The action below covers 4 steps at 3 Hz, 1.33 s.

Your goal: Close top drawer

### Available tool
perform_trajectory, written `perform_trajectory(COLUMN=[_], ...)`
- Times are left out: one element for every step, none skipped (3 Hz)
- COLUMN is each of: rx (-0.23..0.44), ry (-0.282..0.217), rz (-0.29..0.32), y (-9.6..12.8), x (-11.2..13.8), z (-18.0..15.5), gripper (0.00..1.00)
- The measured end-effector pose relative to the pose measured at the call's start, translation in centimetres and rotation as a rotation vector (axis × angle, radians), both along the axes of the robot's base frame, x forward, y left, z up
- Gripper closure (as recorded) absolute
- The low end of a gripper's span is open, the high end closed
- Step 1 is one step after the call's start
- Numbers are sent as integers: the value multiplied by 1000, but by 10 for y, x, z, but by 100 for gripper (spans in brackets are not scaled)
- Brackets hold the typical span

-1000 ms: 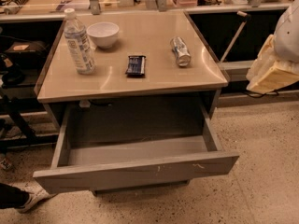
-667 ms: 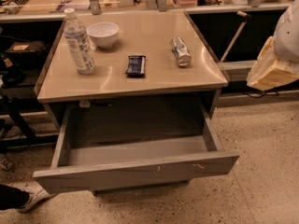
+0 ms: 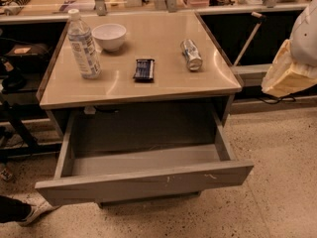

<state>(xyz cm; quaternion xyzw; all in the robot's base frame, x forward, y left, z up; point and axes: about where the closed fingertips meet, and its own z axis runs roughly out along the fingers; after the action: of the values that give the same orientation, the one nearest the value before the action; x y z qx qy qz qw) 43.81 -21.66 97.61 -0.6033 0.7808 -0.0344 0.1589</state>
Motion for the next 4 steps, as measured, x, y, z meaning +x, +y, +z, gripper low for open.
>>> perform_trajectory(rx=[22, 21, 27, 46], ry=[25, 69, 139, 225], rz=[-18, -55, -88, -100], y=[2, 5, 11, 18], x=[-10, -31, -52, -75], z=[-13, -38, -74, -104], gripper=[100, 100, 100, 100])
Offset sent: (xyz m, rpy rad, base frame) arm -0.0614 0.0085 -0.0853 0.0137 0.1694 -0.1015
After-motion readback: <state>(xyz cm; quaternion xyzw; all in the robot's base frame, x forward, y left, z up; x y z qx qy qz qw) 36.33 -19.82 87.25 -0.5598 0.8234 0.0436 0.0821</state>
